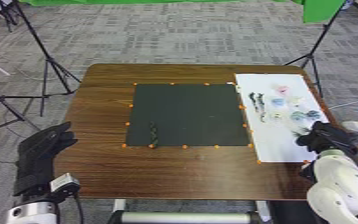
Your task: Arrange flowers
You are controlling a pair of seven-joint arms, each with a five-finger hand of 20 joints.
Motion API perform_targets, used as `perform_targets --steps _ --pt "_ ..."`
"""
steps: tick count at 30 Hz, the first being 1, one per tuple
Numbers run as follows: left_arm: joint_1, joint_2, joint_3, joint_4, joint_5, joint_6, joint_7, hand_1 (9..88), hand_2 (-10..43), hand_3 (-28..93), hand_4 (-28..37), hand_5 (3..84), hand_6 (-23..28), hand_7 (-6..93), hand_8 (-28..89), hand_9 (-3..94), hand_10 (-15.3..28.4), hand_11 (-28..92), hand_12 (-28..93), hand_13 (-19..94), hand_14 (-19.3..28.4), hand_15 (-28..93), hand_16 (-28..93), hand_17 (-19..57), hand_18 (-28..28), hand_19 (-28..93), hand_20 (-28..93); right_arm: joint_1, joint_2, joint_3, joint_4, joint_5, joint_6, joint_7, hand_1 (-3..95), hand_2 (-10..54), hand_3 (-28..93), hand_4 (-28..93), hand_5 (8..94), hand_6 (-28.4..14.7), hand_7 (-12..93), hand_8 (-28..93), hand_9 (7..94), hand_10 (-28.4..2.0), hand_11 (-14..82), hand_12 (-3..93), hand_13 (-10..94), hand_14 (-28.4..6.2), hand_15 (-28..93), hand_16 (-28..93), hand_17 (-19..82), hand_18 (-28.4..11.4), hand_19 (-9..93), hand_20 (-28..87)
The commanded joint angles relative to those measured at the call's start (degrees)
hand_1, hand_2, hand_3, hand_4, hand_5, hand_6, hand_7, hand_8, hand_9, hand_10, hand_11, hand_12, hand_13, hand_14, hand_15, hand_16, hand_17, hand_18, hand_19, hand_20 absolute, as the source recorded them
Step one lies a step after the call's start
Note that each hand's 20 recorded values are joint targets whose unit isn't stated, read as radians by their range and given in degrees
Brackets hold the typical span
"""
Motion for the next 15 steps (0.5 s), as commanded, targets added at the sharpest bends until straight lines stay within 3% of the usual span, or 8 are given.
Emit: perform_targets --steps 1,3,4,6,8,10,14,15 --pt "0.68 1.18 0.95 0.02 -1.68 0.55 1.43 28.3 5.9 82 -16.9 53.9 16.9 20.4 -10 44.0 24.8 52 14 35 28.4 84 -22 -2.5 25.2 56 48 -0.10 2.21 0.94 0.32 -4.67 3.44 2.67 32.2 -6.5 80 -24 59.8 -11.7 20 -8 47.1 -28.4 61.5 31.0 41 -28.4 86 24 6 -28.4 68 28" --pt "0.53 0.71 0.85 0.09 -1.20 0.24 0.95 28.3 5.9 82 -16.9 53.9 16.9 20.4 -10 44.1 24.8 52 14 35 28.4 84 -22 -2.5 25.2 56 48 -0.54 2.18 1.57 0.20 -4.52 3.14 3.03 32.2 -6.8 80 -24 59.7 -11.7 20 -8 46.8 -28.4 61.5 31.3 41 -28.4 86 24 6 -28.4 68 28" --pt "0.53 1.35 1.10 0.04 -1.96 0.67 1.56 28.3 5.9 82 -16.9 53.9 17.0 20.4 -10 44.1 24.8 52 14 35 28.4 84 -22 -2.5 25.2 56 48 -0.70 2.27 1.74 0.49 -4.39 3.02 3.02 32.3 -6.9 80 -24 59.6 -11.8 20 -8 46.8 -28.4 61.5 31.4 41 -28.4 86 24 6 -28.4 68 28" --pt "0.44 0.87 1.00 0.13 -1.51 0.37 1.27 28.2 5.8 82 -16.8 53.9 17.0 20.4 -10 44.1 24.8 52 14 35 28.4 84 -22 -2.5 25.2 56 48 -0.29 2.03 1.72 1.16 -3.14 2.09 3.02 32.3 -6.9 80 -24 59.5 -11.8 20 -8 46.7 -28.4 61.4 31.6 41 -28.4 86 25 6 -28.4 68 28" --pt "0.39 1.14 1.19 0.12 -1.96 0.62 1.62 28.2 5.8 82 -16.8 54.0 17.0 20.4 -10 44.1 24.8 52 14 35 28.4 84 -22 -2.5 25.2 56 48 0.29 1.48 1.69 1.95 -2.26 0.67 2.97 32.9 -7.1 80 -24 59.6 -12.1 19 -8 46.6 -28.4 61.3 31.6 41 -28.4 86 25 6 -28.4 68 28" --pt "0.29 0.43 0.90 0.10 -1.15 0.19 0.94 28.3 5.8 82 -16.9 54.0 17.0 20.4 -10 44.1 24.8 52 14 35 28.4 84 -22 -2.5 25.2 56 48 1.14 1.10 1.24 2.76 -1.68 0.05 3.01 33.8 -7.1 79 -24 60.6 -12.6 18 -8 46.6 -28.4 61.1 31.3 41 -28.4 86 25 6 -28.4 67 29" --pt "-0.05 1.56 1.38 0.18 -2.36 0.84 1.88 28.3 5.8 82 -16.8 53.9 16.9 20.5 -10 44.1 24.8 52 14 35 28.4 84 -22 -2.5 25.2 56 48 1.61 0.57 1.02 3.36 -1.03 -0.95 2.69 34.6 -7.1 78 -23 62.3 -13.7 16 -7 46.3 -28.4 60.7 30.3 40 -28.4 86 24 6 -28.4 67 29" --pt "-0.03 1.44 1.29 0.15 -2.18 0.71 1.67 28.3 5.9 82 -16.9 53.9 16.9 20.5 -10 44.2 24.8 52 14 35 28.4 84 -22 -2.5 25.2 56 48 1.60 0.52 0.96 3.42 -0.96 -1.00 2.80 34.7 -7.1 78 -23 62.4 -13.8 16 -7 46.3 -28.4 60.6 30.1 40 -28.4 86 24 6 -28.4 67 29"
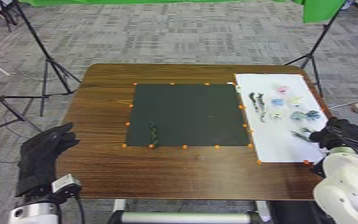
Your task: Arrange flowers
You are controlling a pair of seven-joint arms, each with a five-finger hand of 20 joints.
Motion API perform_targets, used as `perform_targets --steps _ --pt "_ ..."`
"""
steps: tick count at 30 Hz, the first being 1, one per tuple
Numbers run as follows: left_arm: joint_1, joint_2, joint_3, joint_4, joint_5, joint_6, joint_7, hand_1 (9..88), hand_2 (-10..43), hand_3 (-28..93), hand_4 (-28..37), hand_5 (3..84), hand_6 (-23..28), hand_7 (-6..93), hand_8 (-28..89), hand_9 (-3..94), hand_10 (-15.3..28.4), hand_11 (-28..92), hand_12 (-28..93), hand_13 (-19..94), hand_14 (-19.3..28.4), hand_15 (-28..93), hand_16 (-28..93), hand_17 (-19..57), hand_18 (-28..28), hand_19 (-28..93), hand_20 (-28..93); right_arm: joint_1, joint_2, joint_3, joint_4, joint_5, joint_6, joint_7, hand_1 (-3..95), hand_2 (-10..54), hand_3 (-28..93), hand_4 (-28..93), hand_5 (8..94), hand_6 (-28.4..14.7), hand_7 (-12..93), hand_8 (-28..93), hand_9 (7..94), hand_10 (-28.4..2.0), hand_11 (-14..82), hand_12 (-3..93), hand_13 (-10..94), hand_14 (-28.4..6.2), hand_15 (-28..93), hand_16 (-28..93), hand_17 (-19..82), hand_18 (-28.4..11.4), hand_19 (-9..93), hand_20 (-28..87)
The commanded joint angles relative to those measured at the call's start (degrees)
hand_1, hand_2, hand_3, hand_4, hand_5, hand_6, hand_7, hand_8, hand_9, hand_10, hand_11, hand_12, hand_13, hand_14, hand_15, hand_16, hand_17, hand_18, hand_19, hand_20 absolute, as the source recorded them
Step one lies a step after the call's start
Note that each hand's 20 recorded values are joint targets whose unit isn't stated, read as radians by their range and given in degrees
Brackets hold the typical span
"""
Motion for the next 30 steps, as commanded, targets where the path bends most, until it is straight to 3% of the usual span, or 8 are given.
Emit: perform_targets --steps 1,19,20,22,26,27,28,30 --pt "0.02 0.13 0.19 0.11 -0.33 0.31 0.22 28.3 5.9 82 -16.8 53.9 17.0 20.5 -10 44.1 24.8 52 14 35 28.4 84 -22 -2.5 25.2 56 48 1.11 -1.00 -0.30 1.60 1.07 -1.94 0.56 34.8 -7.2 79 -23 62.6 -14.0 16 -7 46.2 -28.4 60.5 29.9 40 -28.4 86 24 6 -28.4 67 29" --pt "-0.25 -1.41 -0.24 0.14 0.24 -0.35 -0.02 28.5 6.0 82 -16.2 54.0 17.0 20.5 -10 44.3 24.9 52 14 35 28.4 84 -22 -2.5 25.3 56 48 2.06 -0.83 -1.64 3.88 1.84 -1.04 2.47 41.1 -7.1 77 -24 69.4 -15.9 12 -6 48.1 -28.4 59.6 26.7 41 -26.1 86 21 7 -28.4 67 29" --pt "-0.28 2.20 1.31 0.17 -3.82 1.80 3.36 28.5 6.0 82 -16.1 54.0 17.0 20.5 -10 44.3 24.9 52 14 35 28.4 84 -22 -2.5 25.3 56 48 2.23 -0.89 -1.75 4.09 1.83 -1.09 2.56 41.6 -7.1 77 -24 69.9 -15.9 12 -6 48.3 -28.4 59.7 26.6 42 -26.0 86 21 7 -28.4 67 29" --pt "-0.10 3.33 1.64 0.15 -5.20 2.30 4.42 28.5 6.0 82 -16.1 54.1 17.0 20.5 -10 44.3 24.9 52 14 35 28.4 84 -22 -2.5 25.3 56 48 2.11 -0.94 -1.58 4.23 2.50 -0.75 2.66 43.1 -7.4 77 -24 71.2 -16.2 11 -6 48.9 -28.4 60.0 26.1 42 -25.5 86 21 7 -28.4 67 29" --pt "-0.06 3.93 1.92 0.14 -6.04 2.86 5.09 28.6 6.0 82 -16.0 54.1 17.0 20.4 -10 44.3 24.8 52 14 35 28.4 84 -22 -2.4 25.3 56 48 2.38 -0.94 -2.06 4.89 2.55 -0.16 3.16 45.1 -7.4 77 -25 72.8 -16.8 11 -5 49.6 -28.4 59.7 25.1 43 -24.5 86 20 8 -28.3 67 28" --pt "0.00 2.29 1.26 0.13 -4.13 1.98 3.50 28.6 6.0 82 -16.0 54.1 17.0 20.4 -10 44.3 24.8 52 14 35 28.4 84 -22 -2.4 25.3 56 48 2.35 -0.89 -2.19 5.03 2.36 0.00 3.26 45.6 -7.3 77 -25 73.3 -17.0 11 -5 50.1 -28.4 59.9 24.8 44 -24.0 86 20 8 -28.3 68 28" --pt "0.08 2.93 1.54 0.09 -5.05 2.33 4.35 28.6 6.0 82 -16.0 54.1 17.0 20.5 -10 44.3 24.9 52 14 35 28.4 84 -22 -2.4 25.3 56 48 2.34 -0.90 -2.27 5.23 2.19 0.21 3.26 46.9 -7.1 76 -25 73.9 -17.6 12 -6 50.4 -28.4 59.8 24.3 44 -23.1 86 20 8 -28.2 68 28" --pt "-0.05 2.36 1.35 0.11 -4.19 2.03 3.69 28.6 6.0 82 -16.0 54.1 17.0 20.4 -10 44.3 24.8 52 14 35 28.4 84 -22 -2.4 25.3 56 48 2.50 -0.68 -2.77 5.55 1.86 1.13 3.62 50.4 -7.7 74 -26 75.3 -19.8 13 -6 49.7 -28.4 58.3 22.4 43 -19.5 84 22 9 -27.3 68 27"
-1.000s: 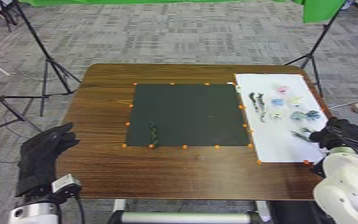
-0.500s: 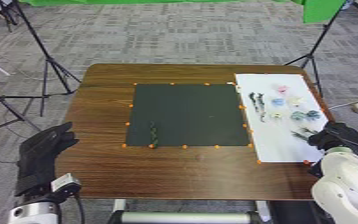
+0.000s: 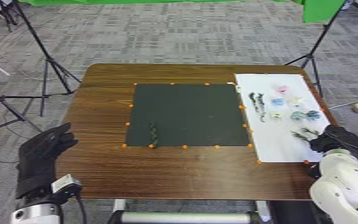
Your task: Arrange flowers
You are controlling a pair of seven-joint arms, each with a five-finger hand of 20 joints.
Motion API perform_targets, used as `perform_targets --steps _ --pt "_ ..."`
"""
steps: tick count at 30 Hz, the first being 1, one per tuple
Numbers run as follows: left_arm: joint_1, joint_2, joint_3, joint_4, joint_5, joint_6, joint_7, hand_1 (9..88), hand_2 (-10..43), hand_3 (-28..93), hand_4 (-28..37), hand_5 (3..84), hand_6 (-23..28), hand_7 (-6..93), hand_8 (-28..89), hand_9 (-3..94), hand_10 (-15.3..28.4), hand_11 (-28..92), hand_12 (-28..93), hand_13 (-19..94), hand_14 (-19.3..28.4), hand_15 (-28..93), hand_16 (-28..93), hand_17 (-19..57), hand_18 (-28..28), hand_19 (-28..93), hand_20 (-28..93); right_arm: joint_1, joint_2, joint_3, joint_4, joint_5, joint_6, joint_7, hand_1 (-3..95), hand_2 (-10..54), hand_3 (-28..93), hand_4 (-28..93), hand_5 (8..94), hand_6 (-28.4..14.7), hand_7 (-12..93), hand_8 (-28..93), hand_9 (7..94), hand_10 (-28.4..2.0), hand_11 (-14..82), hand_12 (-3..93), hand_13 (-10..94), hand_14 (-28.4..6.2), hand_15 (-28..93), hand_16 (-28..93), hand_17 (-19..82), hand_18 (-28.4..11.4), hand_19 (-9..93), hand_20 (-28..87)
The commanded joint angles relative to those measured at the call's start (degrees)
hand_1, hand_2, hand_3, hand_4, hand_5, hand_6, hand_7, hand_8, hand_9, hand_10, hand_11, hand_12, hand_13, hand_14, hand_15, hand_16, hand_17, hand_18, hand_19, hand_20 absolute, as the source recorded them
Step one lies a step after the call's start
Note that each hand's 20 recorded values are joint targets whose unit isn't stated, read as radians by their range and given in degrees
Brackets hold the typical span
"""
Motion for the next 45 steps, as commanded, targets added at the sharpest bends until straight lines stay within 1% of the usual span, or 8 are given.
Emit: perform_targets --steps 1,2,5,13,21,23,26,45 --pt "0.42 1.25 -0.77 0.07 0.80 0.15 -1.37 28.8 6.1 82 -16.0 54.1 17.0 20.4 -10 44.3 24.8 52 14 35 28.4 84 -22 -2.4 25.3 56 48 0.27 0.78 -1.51 1.55 -1.36 3.41 2.05 53.8 -8.2 72 -26 75.9 -21.6 14 -6 48.9 -28.4 56.6 20.8 41 -14.2 83 24 10 -26.5 68 27" --pt "0.42 1.22 -0.71 0.09 0.72 0.12 -1.27 28.8 6.1 82 -16.0 54.1 17.1 20.4 -10 44.3 24.8 52 14 35 28.4 84 -22 -2.4 25.3 56 48 0.41 0.80 -1.62 1.66 -1.55 3.36 2.12 57.7 -8.5 69 -25 76.6 -22.9 14 -3 48.1 -28.4 54.3 18.8 41 -7.8 80 26 11 -25.5 68 26" --pt "0.32 2.22 -0.44 0.07 -0.20 0.58 -0.66 28.8 6.1 82 -15.9 54.1 17.0 20.4 -10 44.4 24.8 52 14 35 28.4 84 -22 -2.4 25.2 56 48 0.36 1.95 -2.80 1.75 -3.10 5.68 2.35 63.0 -8.4 65 -24 79.1 -23.8 13 13 49.5 -28.4 52.8 16.6 41 -1.0 76 28 12 -23.6 68 27" --pt "0.38 1.82 -0.40 0.06 -0.07 0.47 -0.63 28.8 6.2 82 -15.8 54.2 17.1 20.5 -10 44.4 24.9 52 14 35 28.4 84 -22 -2.4 25.2 56 48 1.03 3.32 -5.05 1.86 -6.07 12.13 2.31 61.4 -9.4 70 -28 87.7 -12.1 13 19 65.6 -21.0 54.5 37.6 51 -15.6 82 33 14 -25.1 71 27" --pt "1.04 2.90 -0.61 0.16 -1.50 1.09 0.87 28.7 6.1 82 -15.8 54.1 17.1 20.5 -10 44.5 25.0 52 14 35 28.4 84 -22 -2.4 25.2 56 48 1.91 3.82 -4.94 0.83 -6.52 13.94 1.59 58.8 -9.5 72 -28 88.1 -7.3 13 18 68.1 -18.3 55.0 40.9 55 -17.9 82 35 14 -26.2 72 27" --pt "1.35 1.76 -1.46 0.14 -0.32 0.62 -0.03 28.5 5.8 82 -15.9 54.1 17.0 20.5 -10 44.4 25.0 52 14 35 28.4 84 -22 -2.4 25.2 56 48 2.32 4.22 -5.29 0.10 -6.59 14.76 1.43 57.9 -9.5 73 -28 87.5 -6.2 15 18 68.3 -17.6 55.1 41.6 55 -18.3 82 35 14 -26.4 72 27" --pt "2.17 2.89 -2.02 0.07 -1.10 0.76 0.99 28.4 5.4 82 -16.2 53.9 17.0 20.3 -10 44.4 24.9 52 14 35 28.4 84 -22 -2.5 25.2 56 48 3.85 4.59 -6.30 -1.10 -6.75 15.57 0.92 56.9 -9.5 73 -28 86.1 -4.5 19 15 68.8 -16.9 55.2 43.2 56 -19.1 82 35 13 -26.9 73 26" --pt "2.51 3.23 -4.37 0.32 -0.19 0.20 0.54 28.0 3.6 80 -17.4 52.8 16.5 19.8 -10 43.0 24.6 51 14 34 28.4 84 -22 -2.9 25.1 55 48 21.98 1.93 -21.49 -5.55 -6.52 15.89 -4.41 54.0 -9.5 77 -28 84.6 -2.6 24 15 69.7 -17.0 56.6 44.3 57 -20.3 83 35 12 -27.8 74 26"
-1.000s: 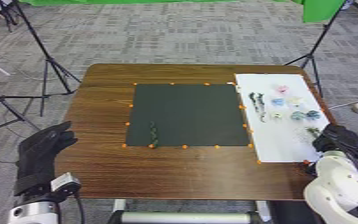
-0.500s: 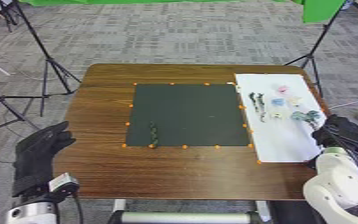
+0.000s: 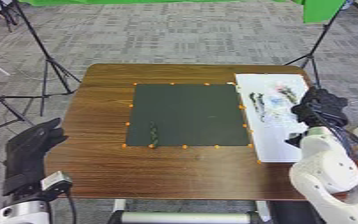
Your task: Arrange flowers
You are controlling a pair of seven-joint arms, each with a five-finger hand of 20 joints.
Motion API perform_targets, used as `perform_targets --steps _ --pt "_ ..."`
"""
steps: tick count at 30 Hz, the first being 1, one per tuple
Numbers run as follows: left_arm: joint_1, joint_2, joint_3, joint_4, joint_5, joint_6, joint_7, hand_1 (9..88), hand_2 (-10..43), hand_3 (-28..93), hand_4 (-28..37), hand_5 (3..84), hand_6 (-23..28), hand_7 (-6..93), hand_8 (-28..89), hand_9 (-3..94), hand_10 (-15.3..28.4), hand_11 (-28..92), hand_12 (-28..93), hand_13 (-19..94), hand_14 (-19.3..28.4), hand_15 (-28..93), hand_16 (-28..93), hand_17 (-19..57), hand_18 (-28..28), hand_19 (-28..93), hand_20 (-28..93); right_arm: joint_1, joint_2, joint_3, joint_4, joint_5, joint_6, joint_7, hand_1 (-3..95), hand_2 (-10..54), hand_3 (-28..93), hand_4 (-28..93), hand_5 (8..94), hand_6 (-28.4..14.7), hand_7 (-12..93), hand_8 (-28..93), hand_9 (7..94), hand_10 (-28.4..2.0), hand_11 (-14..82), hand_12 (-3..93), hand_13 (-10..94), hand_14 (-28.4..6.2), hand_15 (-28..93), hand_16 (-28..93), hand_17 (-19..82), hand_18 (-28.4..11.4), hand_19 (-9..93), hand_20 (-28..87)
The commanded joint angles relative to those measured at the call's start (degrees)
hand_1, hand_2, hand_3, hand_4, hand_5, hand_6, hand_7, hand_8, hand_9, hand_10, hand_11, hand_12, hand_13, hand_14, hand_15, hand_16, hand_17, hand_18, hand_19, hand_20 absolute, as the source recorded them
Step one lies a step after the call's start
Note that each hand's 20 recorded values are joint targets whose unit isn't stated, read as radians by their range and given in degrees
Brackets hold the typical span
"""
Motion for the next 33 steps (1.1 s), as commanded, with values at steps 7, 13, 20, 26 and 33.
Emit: perform_targets --steps 7,13,20,26,33 --pt "0.21 1.93 0.37 0.41 -0.99 -0.05 0.56 28.0 3.3 80 -17.6 52.5 16.5 19.9 -10 42.7 24.6 51 14 34 28.4 84 -22 -3.0 25.1 55 47 15.05 -6.57 -13.76 -0.48 -0.96 -1.07 -3.96 53.5 -9.5 78 -28 84.6 -2.5 24 15 70.1 -17.4 56.9 44.2 57 -20.6 84 34 12 -28.0 74 26" --pt "0.16 2.03 0.35 0.44 -0.84 -0.14 0.26 28.1 3.4 80 -17.7 52.4 16.6 19.7 -10 42.5 24.5 51 14 34 28.4 84 -22 -3.0 25.1 55 47 16.67 -9.88 -17.69 -0.12 -1.58 -2.54 -5.40 53.4 -9.5 78 -28 84.9 -2.6 24 15 70.1 -17.6 57.3 44.0 57 -20.8 84 33 12 -28.1 74 26" --pt "-0.45 1.60 0.55 0.55 -0.04 -0.66 -0.80 28.0 3.3 80 -17.7 52.3 16.5 19.7 -10 42.4 24.5 51 13 34 28.4 84 -22 -3.0 25.1 55 47 16.80 -14.06 -21.86 0.68 -3.61 -4.23 -7.50 53.1 -9.5 78 -28 85.0 -2.5 24 16 70.3 -17.6 57.7 43.8 58 -20.9 84 33 12 -28.1 74 26" --pt "-1.39 0.59 1.04 0.75 1.56 -1.79 -2.69 28.0 3.4 80 -17.6 52.3 16.5 19.7 -10 42.4 24.6 51 13 34 28.4 84 -22 -3.0 25.1 55 47 16.20 -17.89 -24.79 2.30 -5.16 -6.65 -9.38 52.9 -9.5 78 -28 85.2 -2.7 24 16 70.3 -17.7 58.0 43.5 58 -20.9 85 33 12 -28.2 74 26" --pt "-3.76 -0.30 2.29 1.33 3.10 -3.13 -4.53 28.1 3.4 80 -17.5 52.2 16.5 19.7 -10 42.2 24.5 51 13 34 28.4 84 -22 -3.1 25.1 55 47 14.73 -22.84 -26.35 5.23 -8.00 -9.67 -12.64 52.6 -9.5 78 -28 85.5 -2.9 24 16 70.4 -17.8 58.4 43.2 58 -21.0 85 33 12 -28.1 74 26"
